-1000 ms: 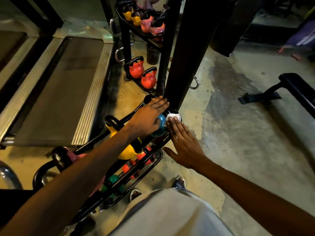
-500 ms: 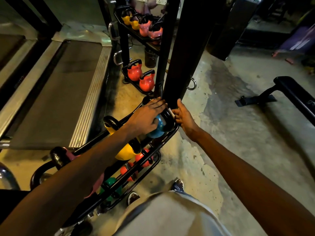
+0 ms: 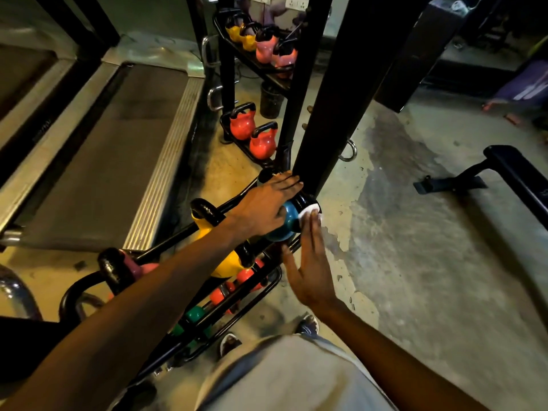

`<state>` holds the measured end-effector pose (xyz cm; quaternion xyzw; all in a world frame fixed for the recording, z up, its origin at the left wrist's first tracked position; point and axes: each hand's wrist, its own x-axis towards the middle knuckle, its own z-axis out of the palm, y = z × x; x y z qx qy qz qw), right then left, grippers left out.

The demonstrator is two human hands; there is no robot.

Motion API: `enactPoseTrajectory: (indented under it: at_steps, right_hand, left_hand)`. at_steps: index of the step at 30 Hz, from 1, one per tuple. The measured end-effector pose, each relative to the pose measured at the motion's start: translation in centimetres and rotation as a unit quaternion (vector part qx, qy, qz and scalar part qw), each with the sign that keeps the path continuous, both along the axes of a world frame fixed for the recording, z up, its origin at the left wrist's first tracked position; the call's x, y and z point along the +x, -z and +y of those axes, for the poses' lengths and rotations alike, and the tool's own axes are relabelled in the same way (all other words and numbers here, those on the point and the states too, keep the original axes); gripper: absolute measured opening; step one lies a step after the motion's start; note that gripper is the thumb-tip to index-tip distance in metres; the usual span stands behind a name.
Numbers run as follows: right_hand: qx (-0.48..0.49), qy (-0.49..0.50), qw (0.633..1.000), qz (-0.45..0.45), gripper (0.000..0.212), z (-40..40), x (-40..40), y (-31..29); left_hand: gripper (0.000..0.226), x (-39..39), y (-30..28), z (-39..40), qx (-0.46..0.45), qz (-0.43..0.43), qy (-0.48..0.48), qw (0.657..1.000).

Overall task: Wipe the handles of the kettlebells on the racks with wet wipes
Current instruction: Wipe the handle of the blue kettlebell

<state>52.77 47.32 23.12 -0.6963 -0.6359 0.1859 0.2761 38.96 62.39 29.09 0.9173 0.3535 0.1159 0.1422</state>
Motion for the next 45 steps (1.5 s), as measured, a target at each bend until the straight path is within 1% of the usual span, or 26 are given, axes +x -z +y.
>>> enactPoseTrajectory:
  at_steps: [1,2,4,6,9,12,14,16,18,21,23,25,28,30,35,38,40,42,44,45]
  right_hand:
    - [0.002,-0.013,0.996,-0.089,0.084,-0.4,-0.1,0.6]
    - [-0.002,-0.021,0.987,-0.158,0.087,-0.5,-0.1,1.0]
    - [-0.006,-0.037,0.966,-0.255,0.091,-0.2,0.6,1.3]
    - [0.007,-0.069,0.943,-0.327,0.093,0.6,1.8,1.3]
    - [0.021,-0.141,0.902,-0.408,0.091,1.6,3.3,0.5]
    - [0.027,-0.206,0.863,-0.460,0.085,2.6,4.5,-0.1]
    - [0.026,-0.234,0.845,-0.480,0.086,3.0,5.6,-0.8]
    - [0.038,-0.243,0.838,-0.487,0.083,3.2,6.7,-1.3]
    - [0.058,-0.241,0.845,-0.474,0.076,3.5,7.1,-1.5]
    - [0.085,-0.240,0.873,-0.416,0.068,4.2,6.6,-1.4]
    - [0.099,-0.240,0.889,-0.377,0.067,5.0,6.2,-1.7]
    - [0.098,-0.251,0.895,-0.356,0.071,6.0,5.9,-2.3]
    - [0.073,-0.287,0.889,-0.350,0.082,8.3,5.4,-3.1]
    - [0.065,-0.306,0.885,-0.345,0.083,10.1,5.0,-3.6]
    - [0.103,-0.357,0.850,-0.373,0.068,14.2,3.7,-4.9]
    - [0.099,-0.369,0.848,-0.368,0.061,16.0,2.9,-5.5]
    - [0.076,-0.375,0.866,-0.321,0.049,17.2,2.5,-5.6]
    - [0.049,-0.362,0.900,-0.237,0.039,18.3,2.4,-5.8]
    - [-0.045,-0.321,0.942,-0.087,0.036,18.8,2.0,-6.8]
    - [-0.096,-0.282,0.954,-0.008,0.036,19.0,1.8,-7.7]
  left_hand:
    - [0.072,0.0,0.0,0.0,-0.001,0.001,-0.001,1.000]
    - [0.071,0.0,-0.1,0.0,-0.003,0.001,-0.001,1.000]
    - [0.071,0.0,-0.2,-0.1,-0.008,-0.001,-0.003,1.000]
    - [0.071,0.0,-0.3,-0.1,-0.009,0.002,-0.003,1.000]
    - [0.071,0.1,-0.3,-0.1,-0.011,0.008,-0.003,1.000]
    - [0.074,0.2,-0.2,-0.1,-0.009,0.023,-0.002,1.000]
    - [0.076,0.4,-0.2,-0.2,-0.008,0.031,-0.008,0.999]
    - [0.077,0.5,-0.2,-0.2,0.000,0.032,-0.012,0.999]
    - [0.077,0.6,-0.1,-0.2,0.015,0.030,-0.016,0.999]
    - [0.073,0.4,-0.1,-0.2,0.027,0.015,-0.053,0.998]
    - [0.070,0.2,-0.1,0.0,0.025,0.005,-0.080,0.997]
    - [0.066,-0.1,-0.1,0.2,0.009,-0.027,-0.103,0.994]
    - [0.061,-0.5,-1.1,0.6,-0.009,-0.086,-0.145,0.986]
    - [0.057,-0.8,-2.2,0.4,-0.023,-0.093,-0.173,0.980]
    - [0.064,-1.4,-3.3,-0.7,-0.052,-0.091,-0.230,0.967]
    - [0.064,-1.2,-3.1,-1.5,-0.064,-0.063,-0.253,0.963]
    - [0.066,-1.2,-2.5,-2.0,-0.061,-0.033,-0.261,0.963]
    - [0.067,-1.3,-1.9,-2.2,-0.070,-0.014,-0.279,0.958]
    - [0.075,-1.5,-1.5,-2.2,-0.081,0.009,-0.288,0.954]
    - [0.081,-1.3,-1.6,-2.2,-0.089,0.027,-0.281,0.955]
